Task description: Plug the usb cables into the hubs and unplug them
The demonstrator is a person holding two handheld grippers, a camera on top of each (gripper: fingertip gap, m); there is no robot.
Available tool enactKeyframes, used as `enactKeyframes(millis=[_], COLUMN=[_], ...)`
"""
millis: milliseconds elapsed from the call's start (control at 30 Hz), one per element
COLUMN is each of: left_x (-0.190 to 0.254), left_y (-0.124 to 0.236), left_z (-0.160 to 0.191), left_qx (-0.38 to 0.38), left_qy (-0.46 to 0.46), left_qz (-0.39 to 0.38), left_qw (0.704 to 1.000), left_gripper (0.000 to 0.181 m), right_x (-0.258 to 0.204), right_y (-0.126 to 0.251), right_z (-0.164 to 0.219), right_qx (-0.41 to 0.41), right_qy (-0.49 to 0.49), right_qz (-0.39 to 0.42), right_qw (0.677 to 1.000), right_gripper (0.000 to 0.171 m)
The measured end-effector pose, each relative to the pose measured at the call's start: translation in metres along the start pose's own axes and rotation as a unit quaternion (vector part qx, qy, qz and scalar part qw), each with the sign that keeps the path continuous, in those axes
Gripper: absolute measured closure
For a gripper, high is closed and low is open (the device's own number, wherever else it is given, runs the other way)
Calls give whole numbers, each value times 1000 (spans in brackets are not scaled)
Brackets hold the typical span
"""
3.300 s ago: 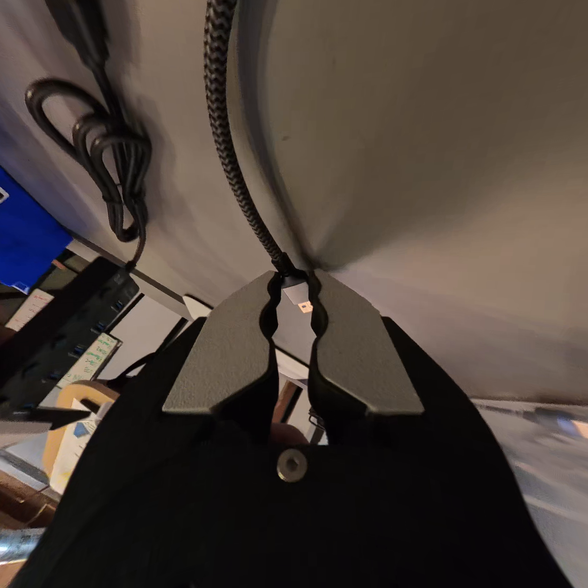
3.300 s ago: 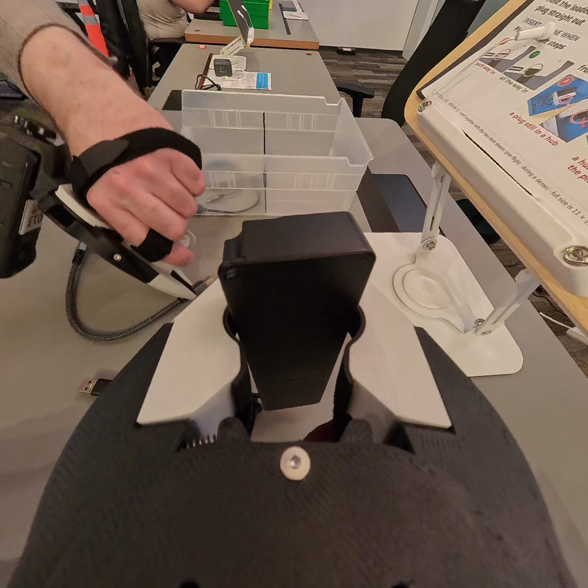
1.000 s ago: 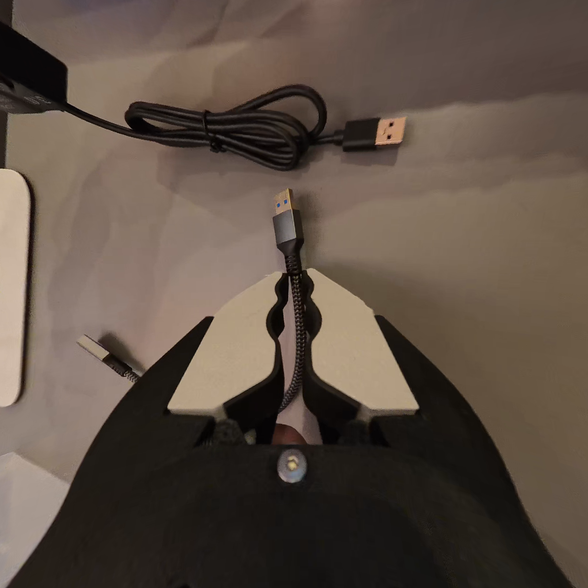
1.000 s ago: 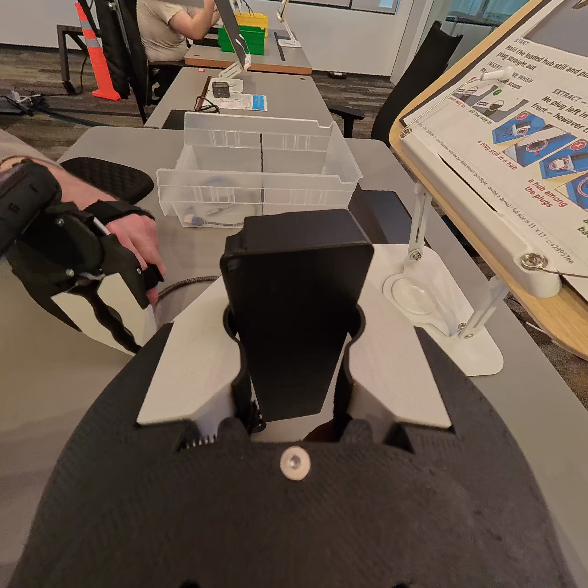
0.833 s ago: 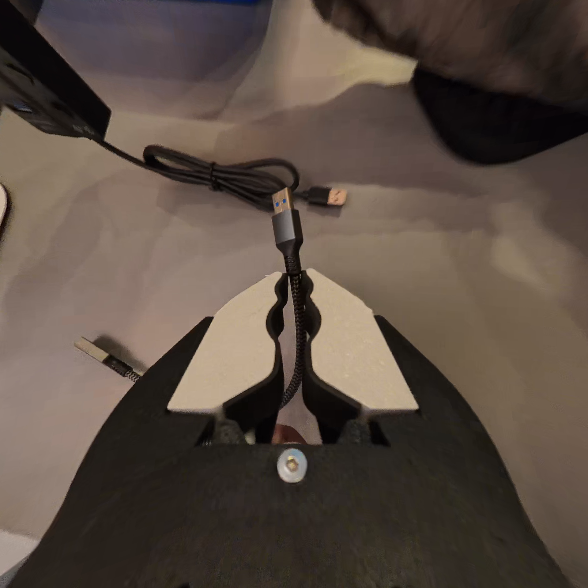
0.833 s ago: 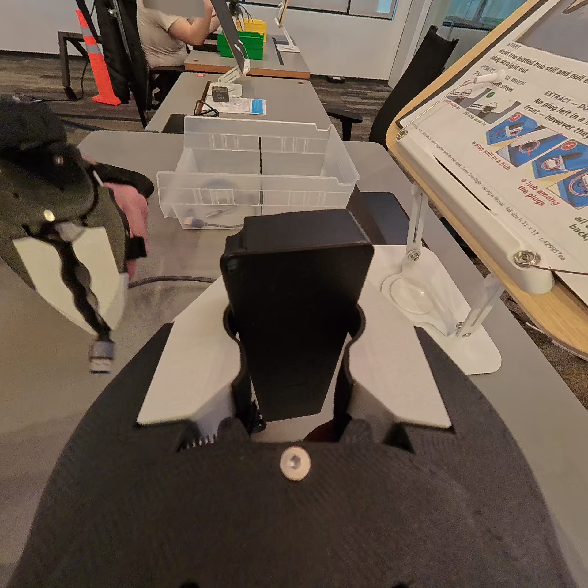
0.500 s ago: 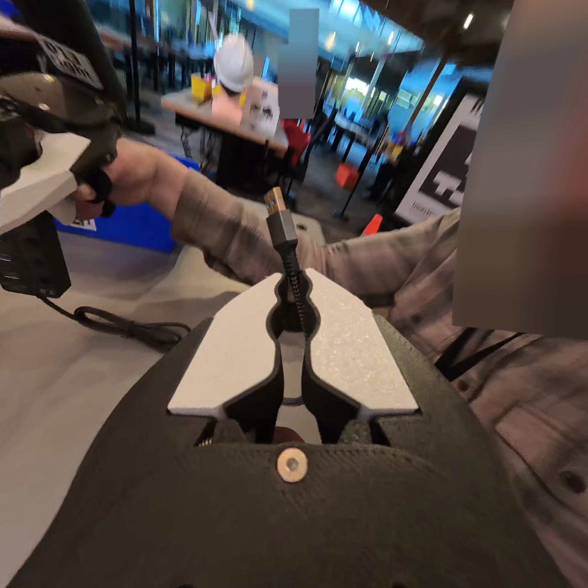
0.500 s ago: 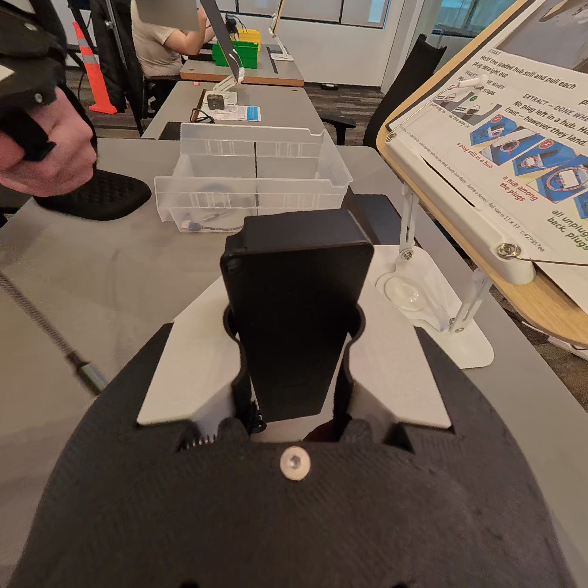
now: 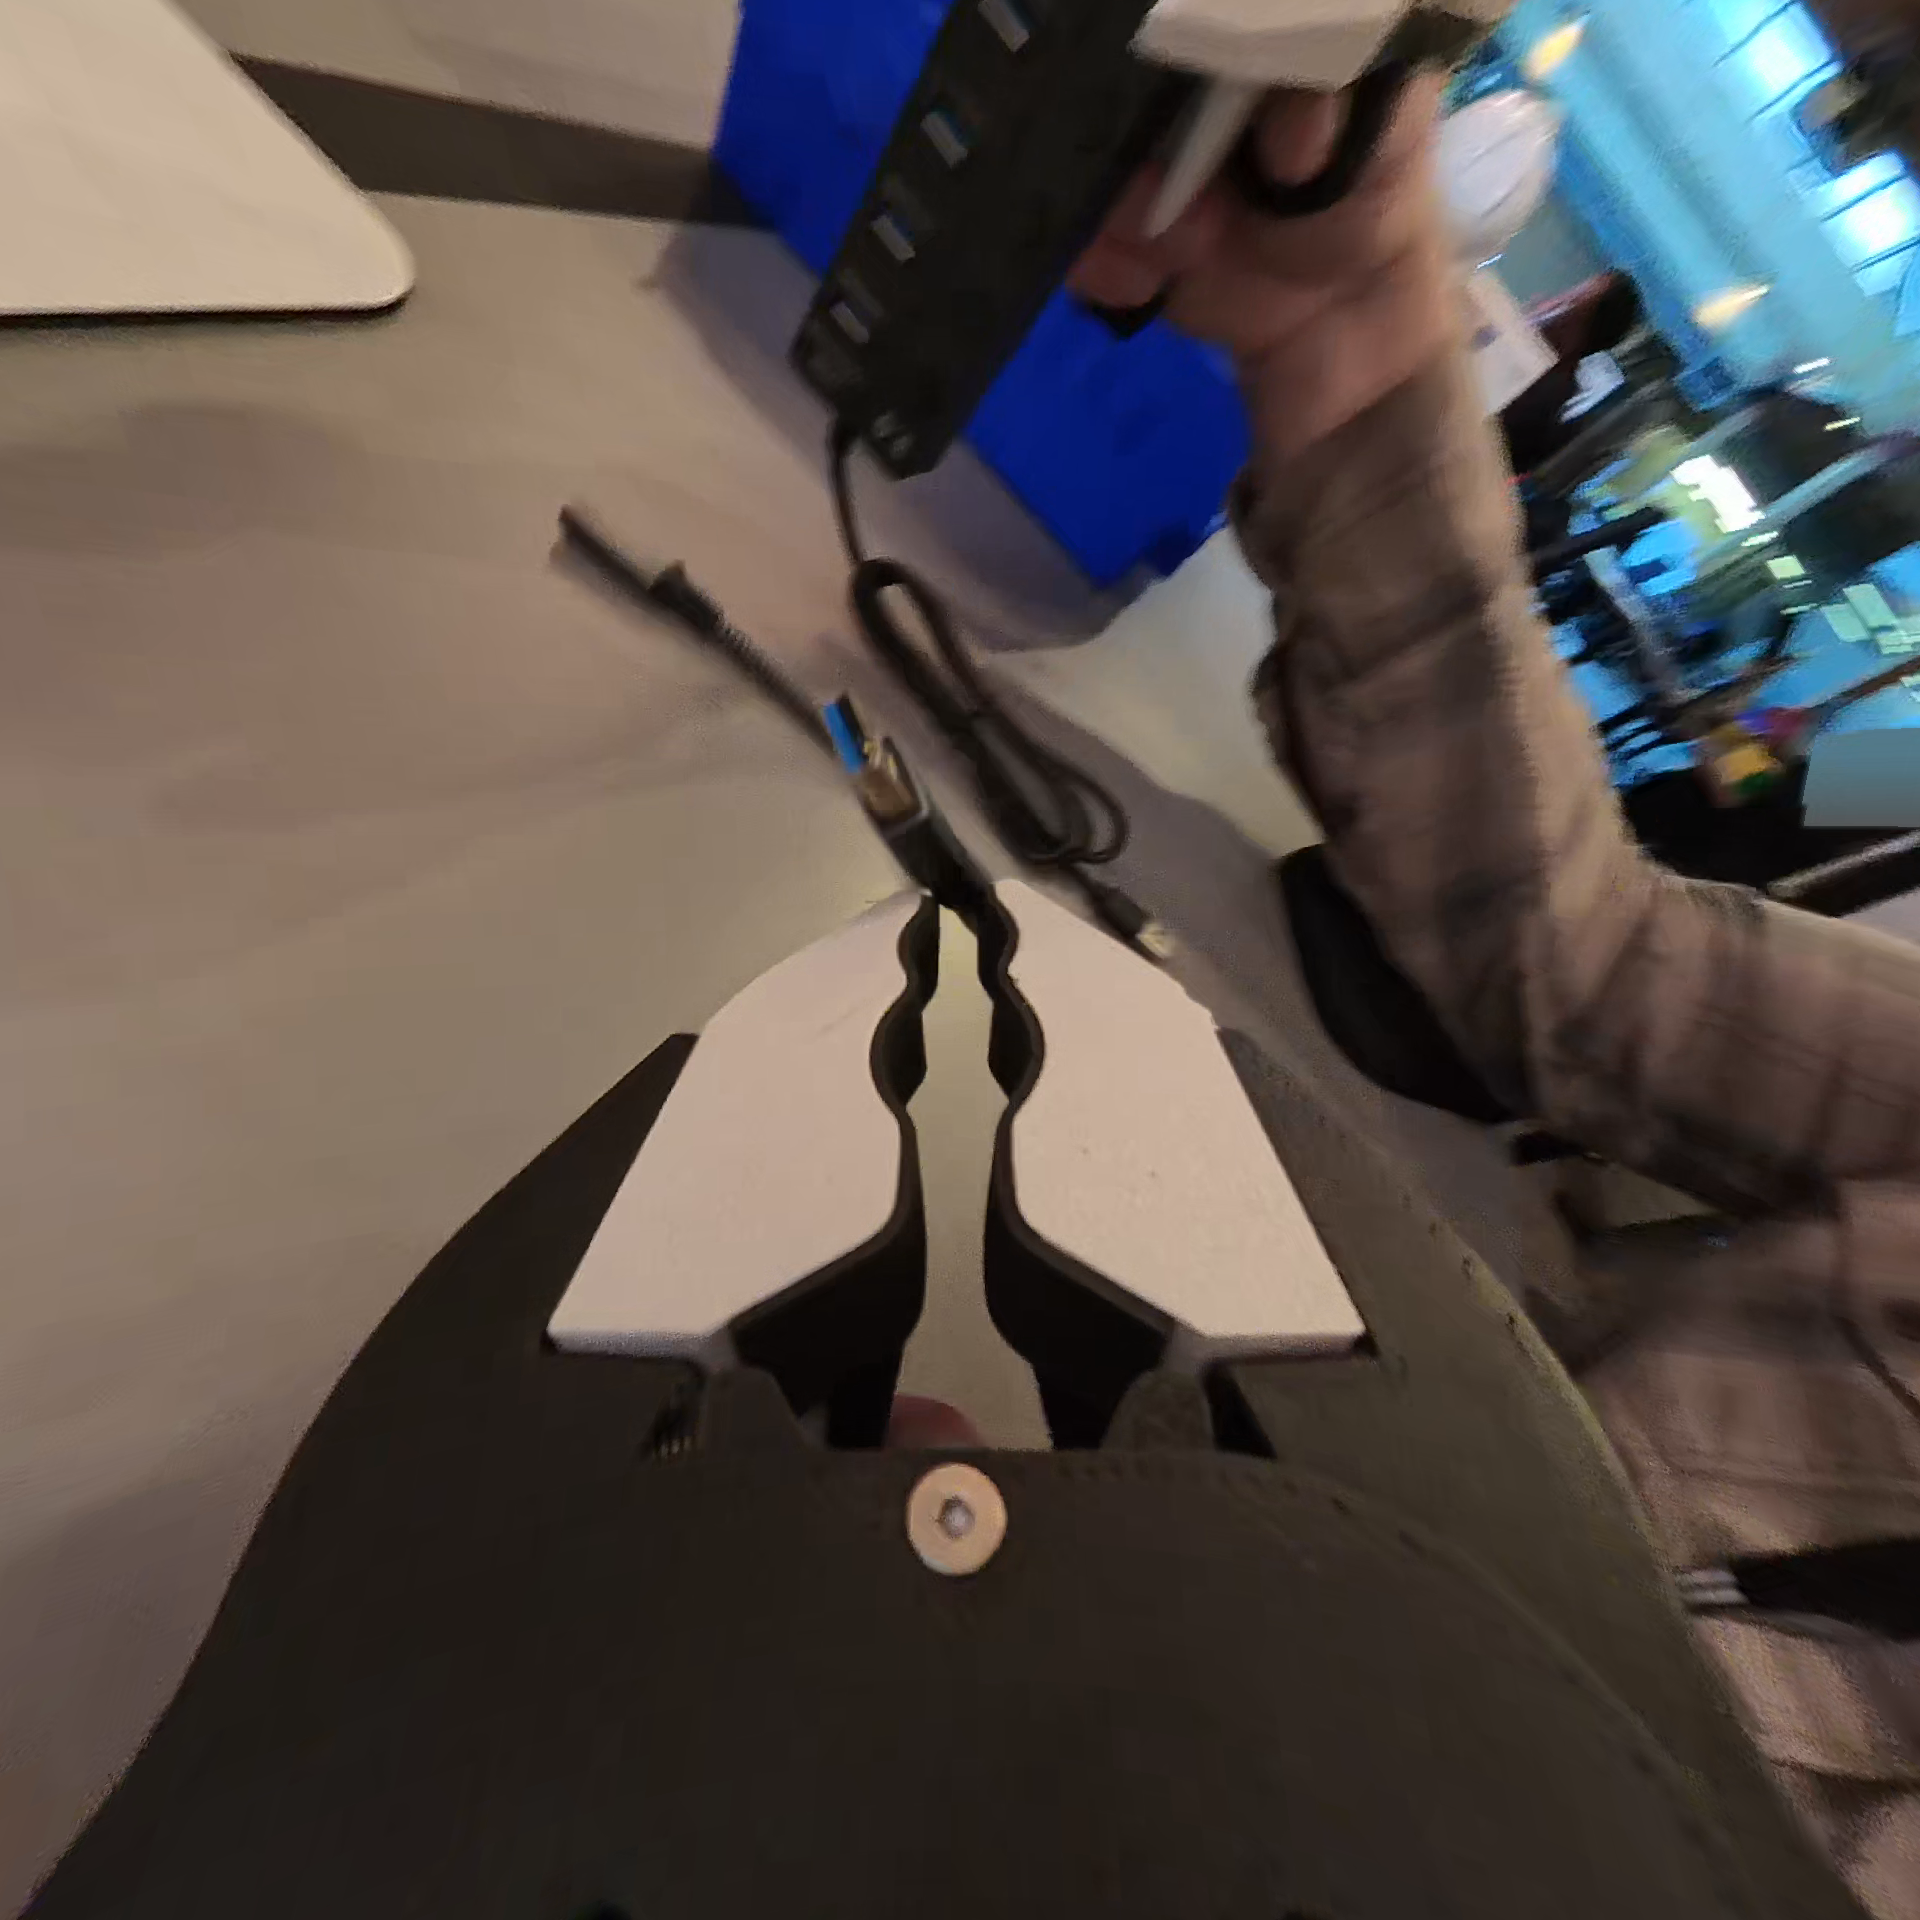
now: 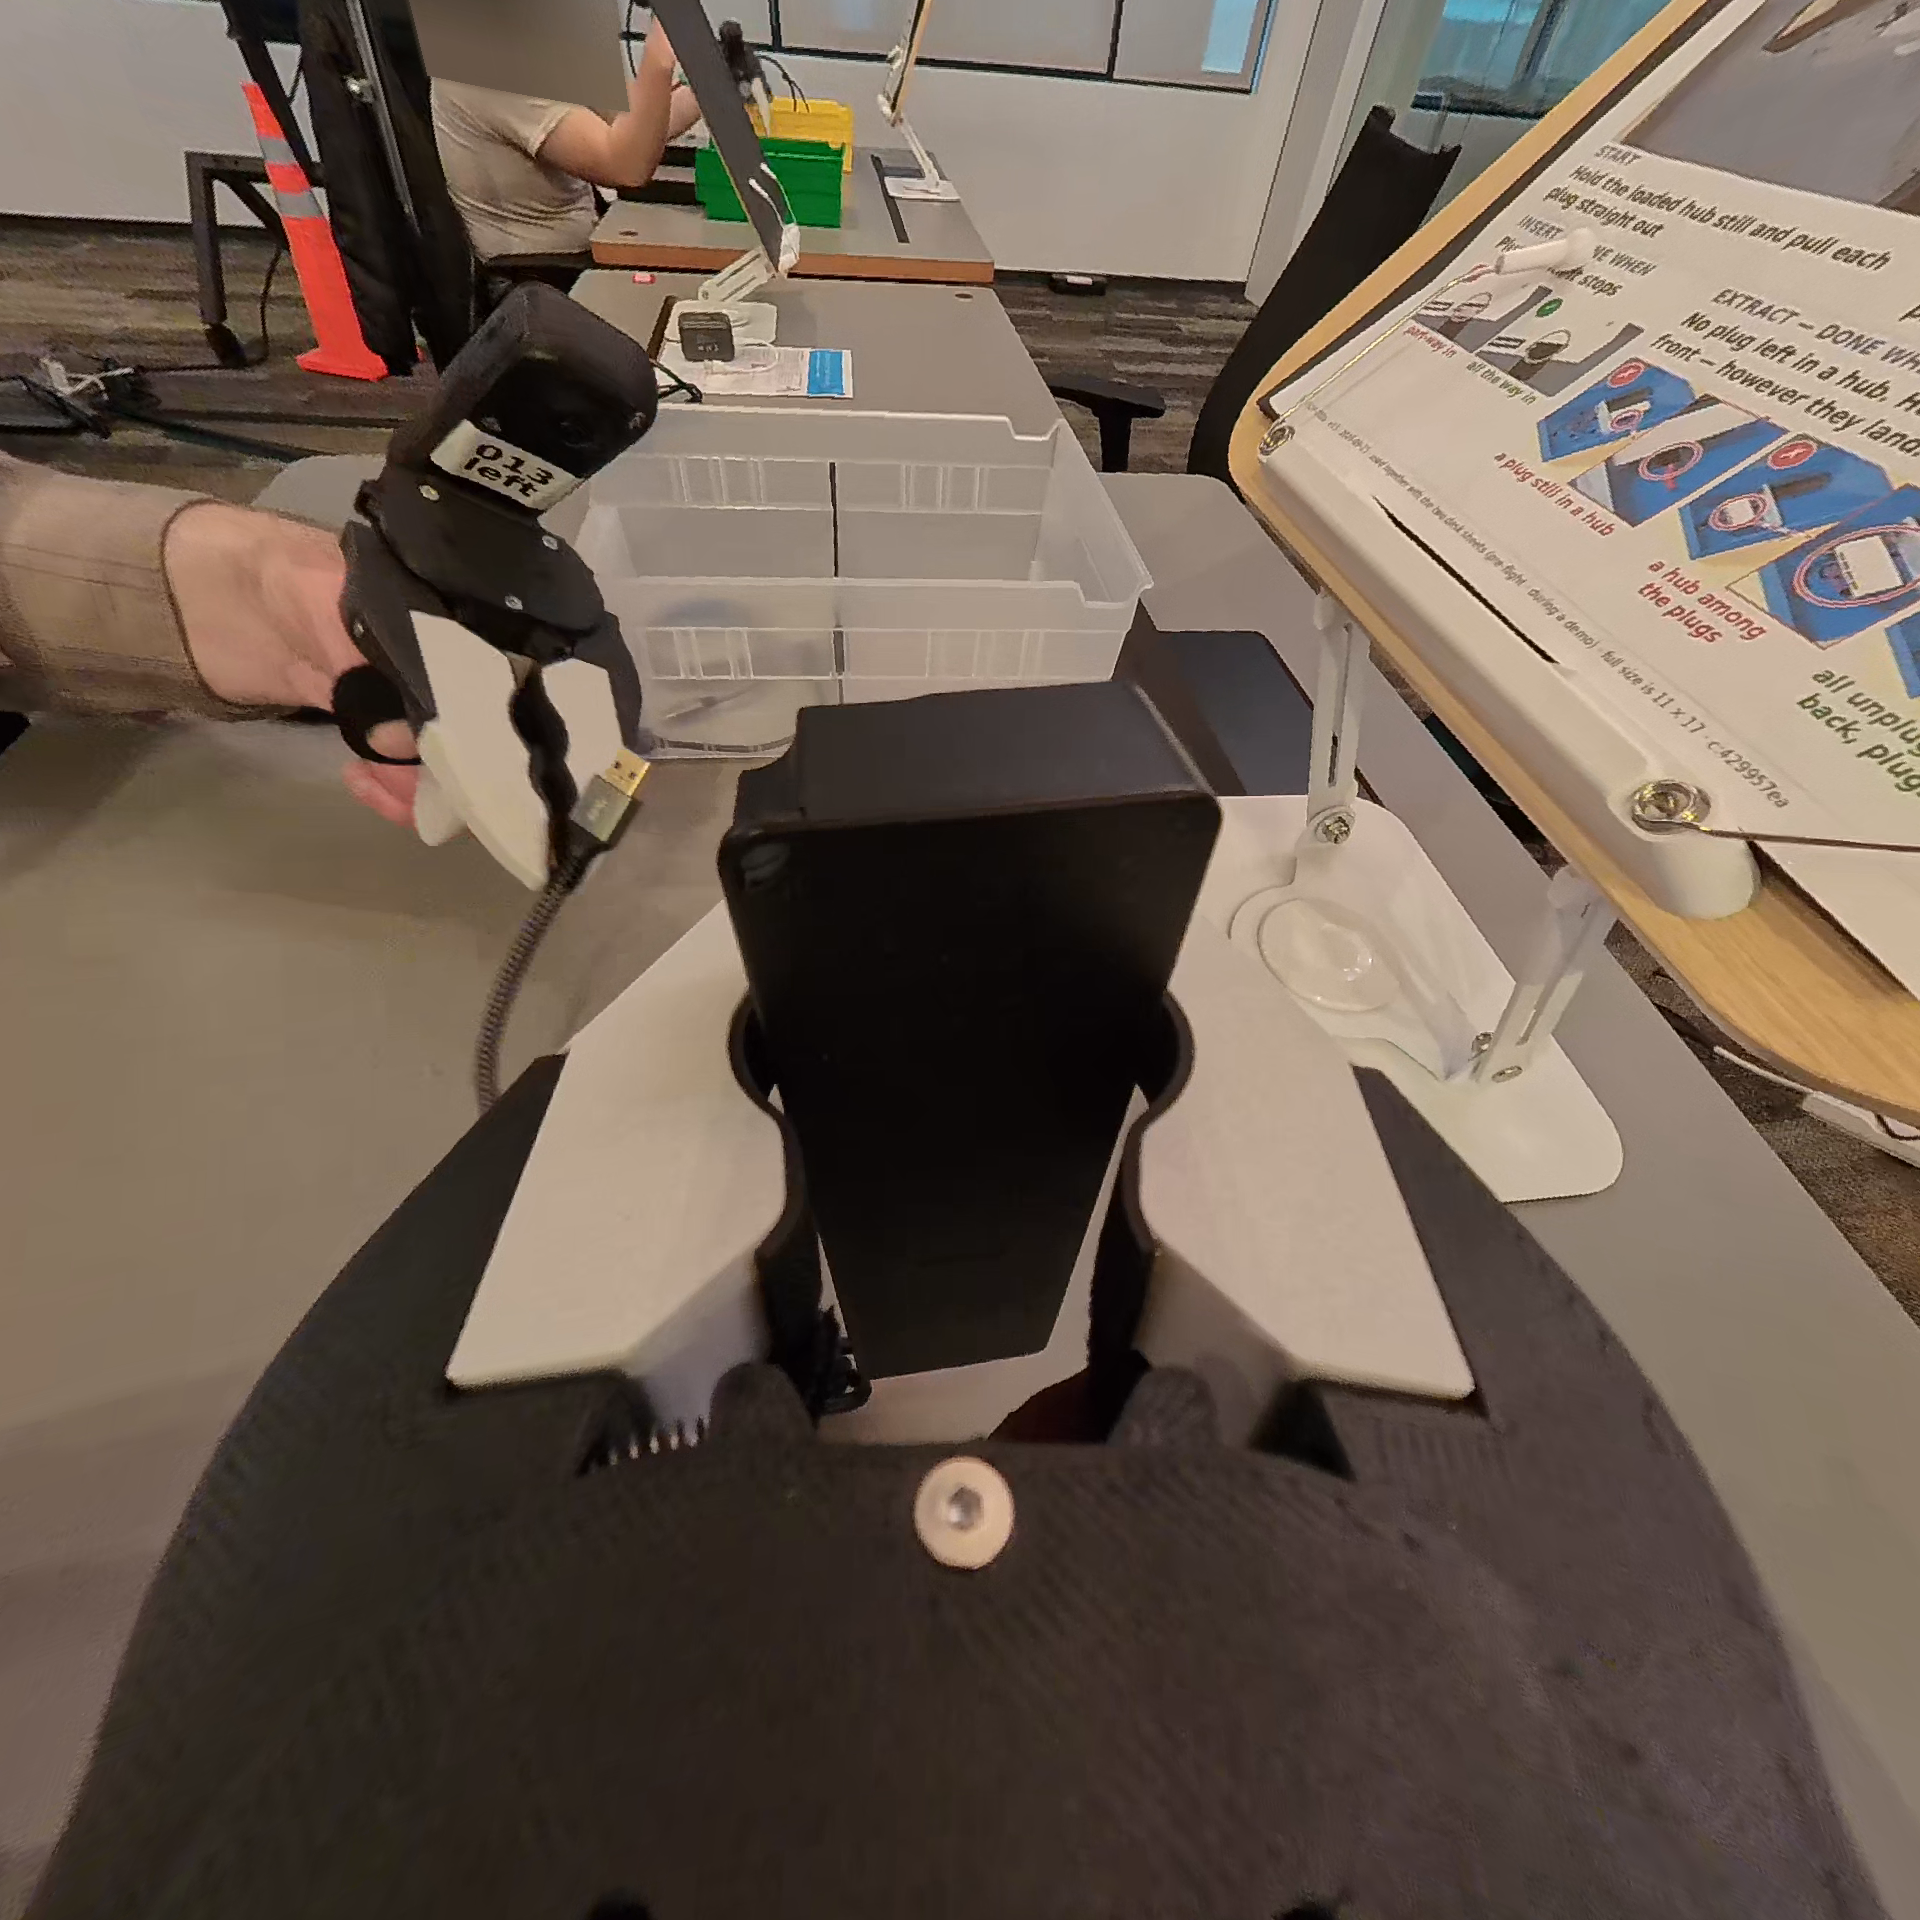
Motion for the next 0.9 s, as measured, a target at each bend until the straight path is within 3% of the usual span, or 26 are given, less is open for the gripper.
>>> enactKeyframes(millis=[133,433,600,767,900], left_x=[-29,-65,-45,-56,-68], left_y=[-9,2,-13,-27,-35], left_z=[3,12,10,16,11], left_qx=[-23,-72,-76,-79,-92], left_qy=[0,-40,-88,-58,-57], left_qz=[-99,-295,-358,-376,-389], left_qw=[995,952,927,922,915], left_gripper=[175,143,122,120,129], right_x=[1,3,3,-1,-1], right_y=[-1,0,-2,-4,-2], right_z=[3,5,6,2,-1], right_qx=[-3,-5,-10,-12,-7], right_qy=[-4,-5,-4,5,7], right_qz=[1,3,4,2,2], right_qw=[1000,1000,1000,1000,1000], right_gripper=[108,108,108,108,108])
Point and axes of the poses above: each gripper's, where its closed fingertips meet, y back along the fingers, z out of its underside, x = y × z across the jaws, the point moved 4 cm from there along y, back along the fingers
